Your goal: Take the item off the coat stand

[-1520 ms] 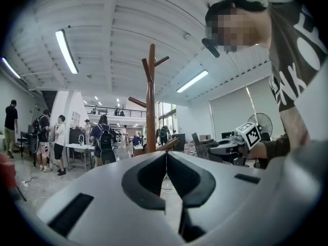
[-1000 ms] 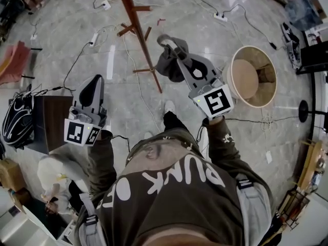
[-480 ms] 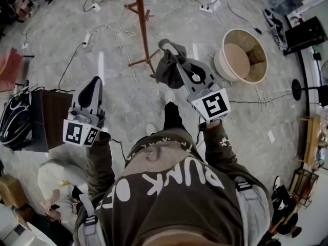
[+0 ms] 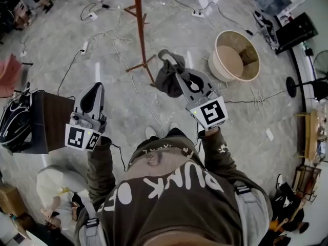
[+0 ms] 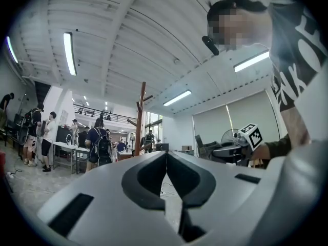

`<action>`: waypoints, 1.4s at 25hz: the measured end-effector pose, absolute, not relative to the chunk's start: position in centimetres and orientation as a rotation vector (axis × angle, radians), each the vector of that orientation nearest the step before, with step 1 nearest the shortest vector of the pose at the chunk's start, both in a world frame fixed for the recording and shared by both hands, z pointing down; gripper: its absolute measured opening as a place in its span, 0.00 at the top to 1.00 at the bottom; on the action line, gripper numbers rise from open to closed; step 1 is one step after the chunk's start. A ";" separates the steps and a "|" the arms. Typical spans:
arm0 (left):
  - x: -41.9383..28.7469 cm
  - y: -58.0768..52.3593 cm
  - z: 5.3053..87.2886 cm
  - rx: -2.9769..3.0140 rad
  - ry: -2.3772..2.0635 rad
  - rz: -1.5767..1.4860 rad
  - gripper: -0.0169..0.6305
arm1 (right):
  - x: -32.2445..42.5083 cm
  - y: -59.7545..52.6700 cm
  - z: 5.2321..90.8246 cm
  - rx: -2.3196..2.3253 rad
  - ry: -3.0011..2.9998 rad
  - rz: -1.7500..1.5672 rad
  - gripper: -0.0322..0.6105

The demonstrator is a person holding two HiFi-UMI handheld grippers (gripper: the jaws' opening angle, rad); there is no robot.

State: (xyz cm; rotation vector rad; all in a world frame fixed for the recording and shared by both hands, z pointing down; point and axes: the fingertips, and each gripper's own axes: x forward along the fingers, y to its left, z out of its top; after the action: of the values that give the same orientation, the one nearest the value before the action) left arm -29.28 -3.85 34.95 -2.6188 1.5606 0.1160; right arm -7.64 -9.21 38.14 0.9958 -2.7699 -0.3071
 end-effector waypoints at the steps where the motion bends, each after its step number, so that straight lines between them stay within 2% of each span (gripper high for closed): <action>1: -29.1 -3.5 34.8 -2.617 1.561 0.118 0.96 | -7.5 -8.9 38.0 0.994 -2.771 -0.307 0.92; 10: -25.7 -1.9 33.7 -2.581 1.585 0.102 0.96 | -4.7 -7.2 37.7 0.944 -2.810 -0.299 0.92; 28: -9.6 7.7 34.0 -2.474 1.744 -0.002 0.96 | 9.6 -0.7 38.8 0.751 -2.928 -0.274 0.92; 35: -8.4 10.4 33.8 -2.466 1.717 -0.005 0.96 | 11.1 2.3 38.9 0.788 -2.932 -0.275 0.92</action>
State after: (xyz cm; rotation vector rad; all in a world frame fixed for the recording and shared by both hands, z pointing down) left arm -8.40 10.43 33.80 -2.4662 1.7170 -0.0048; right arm 11.07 2.27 38.85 0.7876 -2.9321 -0.2753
